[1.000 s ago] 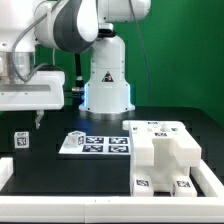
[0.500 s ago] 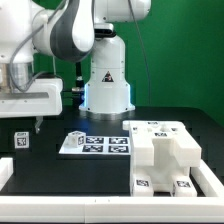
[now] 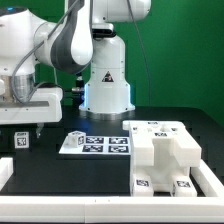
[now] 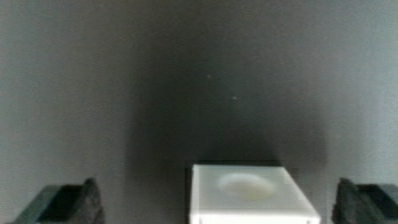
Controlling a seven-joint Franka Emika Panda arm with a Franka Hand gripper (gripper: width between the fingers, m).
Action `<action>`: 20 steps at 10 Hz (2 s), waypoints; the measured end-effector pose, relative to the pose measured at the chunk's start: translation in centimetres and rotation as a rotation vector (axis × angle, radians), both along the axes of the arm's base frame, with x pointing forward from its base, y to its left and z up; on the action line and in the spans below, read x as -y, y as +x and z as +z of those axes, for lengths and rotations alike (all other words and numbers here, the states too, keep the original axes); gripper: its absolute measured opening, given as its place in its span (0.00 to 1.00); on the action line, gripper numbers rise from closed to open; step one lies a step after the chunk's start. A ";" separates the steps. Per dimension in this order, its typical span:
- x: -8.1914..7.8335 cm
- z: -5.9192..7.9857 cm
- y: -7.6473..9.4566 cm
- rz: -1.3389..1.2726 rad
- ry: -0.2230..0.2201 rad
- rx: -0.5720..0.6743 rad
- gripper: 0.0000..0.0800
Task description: Assemble chair
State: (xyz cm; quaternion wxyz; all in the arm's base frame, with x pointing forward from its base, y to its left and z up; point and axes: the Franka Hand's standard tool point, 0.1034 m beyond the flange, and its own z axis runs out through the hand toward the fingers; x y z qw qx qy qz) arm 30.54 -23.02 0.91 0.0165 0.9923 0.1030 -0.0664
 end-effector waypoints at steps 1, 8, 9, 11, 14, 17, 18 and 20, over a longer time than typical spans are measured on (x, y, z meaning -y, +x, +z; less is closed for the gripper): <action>0.0 0.0 0.0 0.000 0.000 0.000 0.65; -2.6 1.3 4.2 0.005 0.023 0.020 0.35; -3.6 1.6 4.9 0.008 0.016 0.040 0.35; -3.8 1.7 4.6 0.013 0.010 0.051 0.35; -5.0 1.1 5.2 -0.050 -0.008 0.057 0.36; -8.6 1.3 8.3 -0.266 0.028 0.044 0.36; -8.5 1.2 8.0 -0.257 0.028 0.042 0.36; -8.5 1.1 7.9 -0.258 0.028 0.039 0.36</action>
Offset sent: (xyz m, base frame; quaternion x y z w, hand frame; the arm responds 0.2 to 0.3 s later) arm 0.0000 0.0000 0.0000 0.0000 0.0000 0.0000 1.0000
